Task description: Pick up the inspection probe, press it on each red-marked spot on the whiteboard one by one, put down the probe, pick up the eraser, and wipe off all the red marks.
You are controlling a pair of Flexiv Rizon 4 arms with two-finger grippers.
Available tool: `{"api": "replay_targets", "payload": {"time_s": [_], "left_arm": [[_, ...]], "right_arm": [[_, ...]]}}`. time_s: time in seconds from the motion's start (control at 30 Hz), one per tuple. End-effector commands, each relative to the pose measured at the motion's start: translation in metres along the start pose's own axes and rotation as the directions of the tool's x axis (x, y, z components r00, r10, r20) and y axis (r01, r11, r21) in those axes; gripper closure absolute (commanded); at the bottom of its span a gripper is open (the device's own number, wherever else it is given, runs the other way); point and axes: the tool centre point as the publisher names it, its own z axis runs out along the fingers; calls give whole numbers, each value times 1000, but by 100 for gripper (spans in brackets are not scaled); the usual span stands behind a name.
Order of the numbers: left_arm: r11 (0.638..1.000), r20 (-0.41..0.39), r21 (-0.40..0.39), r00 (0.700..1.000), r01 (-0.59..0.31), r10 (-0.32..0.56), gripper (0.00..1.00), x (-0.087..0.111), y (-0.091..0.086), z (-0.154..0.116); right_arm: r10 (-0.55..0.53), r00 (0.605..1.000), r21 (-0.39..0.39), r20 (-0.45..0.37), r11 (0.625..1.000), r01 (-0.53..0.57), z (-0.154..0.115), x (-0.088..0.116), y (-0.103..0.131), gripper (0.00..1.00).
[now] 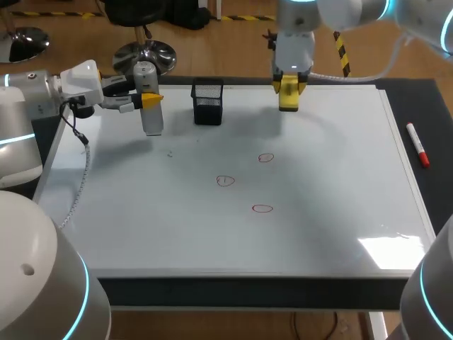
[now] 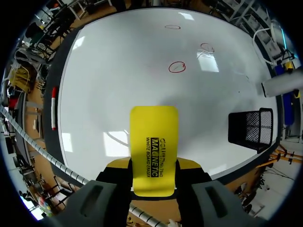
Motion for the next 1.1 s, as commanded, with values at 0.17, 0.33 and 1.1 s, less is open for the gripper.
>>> {"api": "replay_targets", "payload": {"time_s": [0.17, 0.33, 1.1], "left_arm": [[1000, 1, 1, 1000, -1, 1, 100, 0, -1, 0], [1000, 1, 1, 1000, -1, 1, 100, 0, -1, 0], [1000, 1, 1, 1000, -1, 1, 100, 0, -1, 0]], "right_arm": [[38, 999, 36, 18, 999, -38, -19, 22, 13, 100], [64, 998, 38, 21, 997, -65, -24, 31, 20, 100], [238, 971, 64, 34, 969, -240, -34, 83, 36, 100]]}}
